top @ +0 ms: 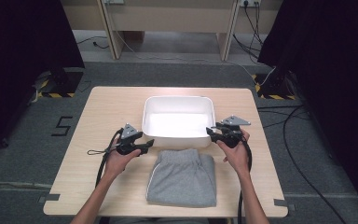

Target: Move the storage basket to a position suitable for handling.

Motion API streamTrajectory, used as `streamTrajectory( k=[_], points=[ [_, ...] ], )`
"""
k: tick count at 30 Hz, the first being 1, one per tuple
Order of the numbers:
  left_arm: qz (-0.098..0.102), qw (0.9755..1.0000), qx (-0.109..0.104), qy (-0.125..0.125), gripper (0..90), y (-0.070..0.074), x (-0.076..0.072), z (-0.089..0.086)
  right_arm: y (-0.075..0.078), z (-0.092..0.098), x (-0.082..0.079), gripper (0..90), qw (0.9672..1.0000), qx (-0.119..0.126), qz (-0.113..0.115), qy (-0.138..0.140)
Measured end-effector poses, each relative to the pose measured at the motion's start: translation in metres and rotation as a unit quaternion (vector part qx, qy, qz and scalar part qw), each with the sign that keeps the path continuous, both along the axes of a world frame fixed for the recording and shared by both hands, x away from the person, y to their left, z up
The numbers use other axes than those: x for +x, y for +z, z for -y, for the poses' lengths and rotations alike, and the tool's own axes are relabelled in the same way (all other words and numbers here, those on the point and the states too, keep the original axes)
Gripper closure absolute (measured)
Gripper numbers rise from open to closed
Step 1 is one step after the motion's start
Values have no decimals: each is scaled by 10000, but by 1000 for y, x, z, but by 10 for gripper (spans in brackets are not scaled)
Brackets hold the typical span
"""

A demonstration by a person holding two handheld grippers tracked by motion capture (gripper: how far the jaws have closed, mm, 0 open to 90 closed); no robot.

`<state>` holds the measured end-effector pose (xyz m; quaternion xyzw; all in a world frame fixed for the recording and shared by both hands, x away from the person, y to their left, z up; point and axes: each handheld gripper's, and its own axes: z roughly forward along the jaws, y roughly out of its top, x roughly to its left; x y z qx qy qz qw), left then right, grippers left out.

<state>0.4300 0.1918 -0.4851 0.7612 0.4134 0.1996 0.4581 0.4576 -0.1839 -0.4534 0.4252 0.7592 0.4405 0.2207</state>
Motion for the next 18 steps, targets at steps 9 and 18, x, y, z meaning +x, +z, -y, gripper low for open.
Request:
streamTrajectory(
  k=[9,18],
  points=[
    [37,9999,36,-100,376,0,-2,3,1,4,-2,492,10000,-43,-33,4],
    [52,9998,22,-189,375,-1,-2,6,1,9,-6,492,10000,-64,-26,-9]
  ],
)
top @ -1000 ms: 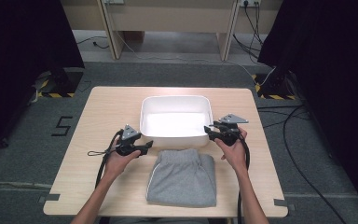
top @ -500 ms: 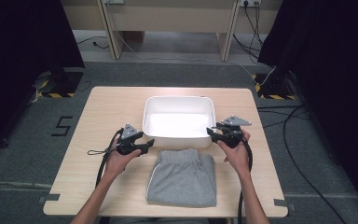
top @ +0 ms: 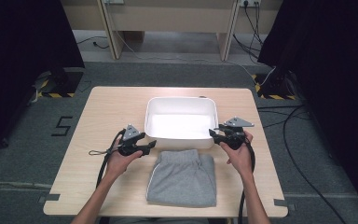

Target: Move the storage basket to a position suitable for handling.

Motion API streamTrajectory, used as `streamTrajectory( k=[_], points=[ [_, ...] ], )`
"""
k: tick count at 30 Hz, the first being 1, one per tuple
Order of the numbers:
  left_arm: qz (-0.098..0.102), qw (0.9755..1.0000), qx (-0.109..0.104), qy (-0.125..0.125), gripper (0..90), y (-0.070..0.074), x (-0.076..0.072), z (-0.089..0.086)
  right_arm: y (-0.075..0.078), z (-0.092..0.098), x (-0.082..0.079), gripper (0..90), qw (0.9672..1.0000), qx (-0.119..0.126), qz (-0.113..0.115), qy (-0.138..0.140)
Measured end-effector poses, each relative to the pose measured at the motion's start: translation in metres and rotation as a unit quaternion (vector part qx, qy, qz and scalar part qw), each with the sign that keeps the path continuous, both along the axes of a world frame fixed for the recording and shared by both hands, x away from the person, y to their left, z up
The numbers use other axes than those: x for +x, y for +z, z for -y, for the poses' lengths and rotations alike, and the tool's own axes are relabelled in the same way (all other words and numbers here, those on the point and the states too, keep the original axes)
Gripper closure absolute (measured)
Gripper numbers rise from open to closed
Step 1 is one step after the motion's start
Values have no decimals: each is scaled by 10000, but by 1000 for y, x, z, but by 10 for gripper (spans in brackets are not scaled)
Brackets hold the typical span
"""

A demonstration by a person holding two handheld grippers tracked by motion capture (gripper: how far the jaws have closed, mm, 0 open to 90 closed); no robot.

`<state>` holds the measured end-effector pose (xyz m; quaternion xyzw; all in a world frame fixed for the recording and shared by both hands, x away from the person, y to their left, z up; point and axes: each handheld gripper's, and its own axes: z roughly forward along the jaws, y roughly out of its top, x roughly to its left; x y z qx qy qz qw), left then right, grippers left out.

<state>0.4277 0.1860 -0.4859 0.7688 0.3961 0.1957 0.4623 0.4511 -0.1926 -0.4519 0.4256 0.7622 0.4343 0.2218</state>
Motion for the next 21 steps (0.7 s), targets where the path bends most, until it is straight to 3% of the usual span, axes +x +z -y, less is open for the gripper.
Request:
streamTrajectory(
  k=[16,21],
  points=[
    [-36,10000,4,55,371,0,1,0,1,4,-5,488,10000,49,-66,-20],
    [-108,9999,23,58,350,0,-1,0,0,5,-4,449,9999,80,-46,-44]
  ],
)
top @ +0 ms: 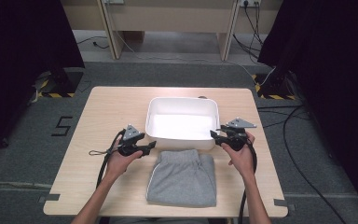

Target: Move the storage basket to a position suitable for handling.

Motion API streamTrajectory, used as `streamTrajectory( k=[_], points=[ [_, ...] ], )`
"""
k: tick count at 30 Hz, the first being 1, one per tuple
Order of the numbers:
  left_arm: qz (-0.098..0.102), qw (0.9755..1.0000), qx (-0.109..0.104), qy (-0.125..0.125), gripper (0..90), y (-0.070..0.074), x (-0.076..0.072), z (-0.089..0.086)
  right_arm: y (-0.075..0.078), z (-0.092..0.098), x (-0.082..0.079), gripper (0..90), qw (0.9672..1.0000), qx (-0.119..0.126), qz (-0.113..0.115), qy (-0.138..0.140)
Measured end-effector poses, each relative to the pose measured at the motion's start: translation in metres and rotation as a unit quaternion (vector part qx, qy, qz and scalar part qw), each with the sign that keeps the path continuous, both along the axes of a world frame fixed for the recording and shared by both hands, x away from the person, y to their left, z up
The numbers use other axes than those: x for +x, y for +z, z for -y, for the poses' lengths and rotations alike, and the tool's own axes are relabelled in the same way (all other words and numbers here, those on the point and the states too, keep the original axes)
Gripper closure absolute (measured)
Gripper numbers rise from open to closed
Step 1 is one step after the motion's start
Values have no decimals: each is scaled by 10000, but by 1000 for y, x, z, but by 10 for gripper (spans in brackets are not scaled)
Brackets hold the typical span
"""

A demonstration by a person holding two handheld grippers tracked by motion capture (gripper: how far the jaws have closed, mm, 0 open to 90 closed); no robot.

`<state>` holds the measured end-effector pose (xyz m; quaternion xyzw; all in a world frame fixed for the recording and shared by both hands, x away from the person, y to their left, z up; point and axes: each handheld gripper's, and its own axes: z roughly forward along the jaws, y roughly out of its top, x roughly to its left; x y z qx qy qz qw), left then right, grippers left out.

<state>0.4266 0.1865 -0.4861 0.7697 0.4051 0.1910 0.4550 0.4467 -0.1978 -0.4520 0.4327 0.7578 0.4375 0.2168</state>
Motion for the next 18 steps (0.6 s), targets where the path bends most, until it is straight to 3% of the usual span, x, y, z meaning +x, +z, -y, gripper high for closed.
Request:
streamTrajectory(
  k=[8,10,18],
  points=[
    [-106,9999,-93,74,314,-1,-3,-3,3,3,-4,338,10000,-38,31,-45],
    [-128,9998,-75,91,293,0,-5,-5,6,5,-6,308,10000,69,67,-21],
    [-139,9998,-20,135,243,4,-12,-12,11,7,-12,272,9999,63,91,-33]
  ],
)
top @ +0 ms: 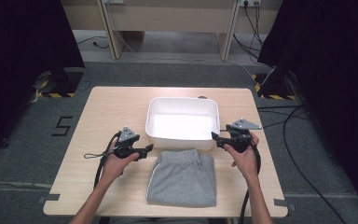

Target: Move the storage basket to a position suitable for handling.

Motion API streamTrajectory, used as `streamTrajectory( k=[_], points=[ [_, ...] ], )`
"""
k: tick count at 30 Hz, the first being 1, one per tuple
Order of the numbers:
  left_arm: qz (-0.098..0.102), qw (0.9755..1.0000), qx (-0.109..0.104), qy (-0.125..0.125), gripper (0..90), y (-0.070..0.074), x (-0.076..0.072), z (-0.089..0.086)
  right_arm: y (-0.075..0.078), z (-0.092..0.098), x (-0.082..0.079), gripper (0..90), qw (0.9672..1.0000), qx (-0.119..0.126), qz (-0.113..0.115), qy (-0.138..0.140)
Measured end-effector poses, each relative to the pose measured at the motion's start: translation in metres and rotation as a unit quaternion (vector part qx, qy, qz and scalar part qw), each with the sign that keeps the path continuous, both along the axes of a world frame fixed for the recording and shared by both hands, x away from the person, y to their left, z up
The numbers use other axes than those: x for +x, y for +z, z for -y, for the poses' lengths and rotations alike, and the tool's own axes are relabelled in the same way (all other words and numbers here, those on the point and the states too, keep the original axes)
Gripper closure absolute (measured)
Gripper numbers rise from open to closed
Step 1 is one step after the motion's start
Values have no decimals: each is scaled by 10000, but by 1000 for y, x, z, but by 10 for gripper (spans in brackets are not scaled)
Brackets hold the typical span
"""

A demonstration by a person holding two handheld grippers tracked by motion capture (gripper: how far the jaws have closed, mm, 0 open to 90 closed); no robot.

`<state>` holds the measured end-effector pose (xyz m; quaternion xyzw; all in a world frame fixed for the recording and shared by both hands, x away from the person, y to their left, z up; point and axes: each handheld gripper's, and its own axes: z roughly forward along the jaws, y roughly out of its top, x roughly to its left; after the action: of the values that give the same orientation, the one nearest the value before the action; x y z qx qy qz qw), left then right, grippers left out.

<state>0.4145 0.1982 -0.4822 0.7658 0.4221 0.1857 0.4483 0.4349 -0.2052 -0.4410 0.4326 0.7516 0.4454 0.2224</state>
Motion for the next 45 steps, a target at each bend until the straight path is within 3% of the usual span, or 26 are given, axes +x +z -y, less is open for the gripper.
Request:
streamTrajectory(
  k=[10,20,25,45],
  points=[
    [90,9999,65,23,223,6,-13,-9,6,-1,-8,233,10000,-65,61,6],
    [183,9996,214,-65,192,8,-34,-11,8,5,-30,192,9998,-169,104,62],
    [2,9998,-84,-171,184,7,-50,-16,6,5,-40,190,9997,-187,116,126],
    [-47,9993,-128,-356,174,0,-85,-16,-5,1,-59,170,9988,-321,10,357]
  ],
)
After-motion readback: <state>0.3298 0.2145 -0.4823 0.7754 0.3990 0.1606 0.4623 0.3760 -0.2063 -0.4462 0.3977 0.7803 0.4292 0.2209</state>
